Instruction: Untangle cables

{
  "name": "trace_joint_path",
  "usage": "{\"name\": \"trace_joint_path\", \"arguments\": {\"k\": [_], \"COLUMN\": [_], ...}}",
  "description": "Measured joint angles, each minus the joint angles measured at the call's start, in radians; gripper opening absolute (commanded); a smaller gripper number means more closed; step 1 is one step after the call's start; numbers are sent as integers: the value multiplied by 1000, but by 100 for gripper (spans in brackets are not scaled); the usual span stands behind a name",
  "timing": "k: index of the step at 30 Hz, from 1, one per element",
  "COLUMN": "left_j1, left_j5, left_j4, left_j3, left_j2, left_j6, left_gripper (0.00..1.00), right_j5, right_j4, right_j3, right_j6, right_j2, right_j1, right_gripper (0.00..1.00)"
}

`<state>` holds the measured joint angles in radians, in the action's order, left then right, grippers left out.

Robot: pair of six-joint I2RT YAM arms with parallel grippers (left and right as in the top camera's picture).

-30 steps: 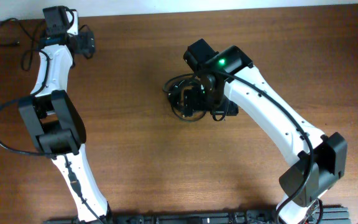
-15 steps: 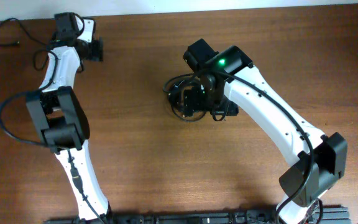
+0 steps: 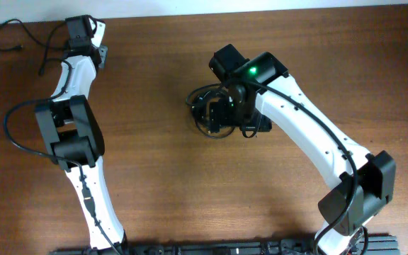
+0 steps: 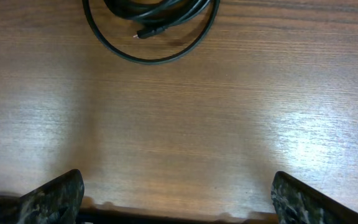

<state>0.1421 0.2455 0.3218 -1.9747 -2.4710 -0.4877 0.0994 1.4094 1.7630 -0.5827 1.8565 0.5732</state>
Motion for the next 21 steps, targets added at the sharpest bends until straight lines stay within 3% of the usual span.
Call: {"name": "trace_joint_path", "arguments": {"k": [3,5,6,9,12,13,16,18,21], "left_j1": [-6,-18,-27,-53,-118,-143,-211,-304,-417], "left_j5": [52,103,117,72,-218,-407,-696,-776,-775], "left_j4": [12,19,31,178,377,457,652,752,865], "left_j3": [-5,-5,-5,-1,-10,-13,-6,-6,-5], "left_j2": [-11,-3,34,211,377,386,384,377,345], "left_j6": [10,94,201,299,327,331,336,336,337], "left_gripper": [99,99,99,99,99,99,99,99,99], "right_j5": [0,0,0,-24,-57,-68,-77,-76,-76], "right_j4": [-17,-37,-37,-6,92,106,116,119,119], "right_j3": [0,0,0,0,0,0,0,0,0], "right_j6": [2,3,3,3,6,6,6,7,7], "right_j2": [0,0,0,0,0,0,0,0,0], "right_j1": [0,0,0,-10,-195,-309,-481,-558,-586], "right_gripper": [94,96,96,97,98,98,98,98,98]}}
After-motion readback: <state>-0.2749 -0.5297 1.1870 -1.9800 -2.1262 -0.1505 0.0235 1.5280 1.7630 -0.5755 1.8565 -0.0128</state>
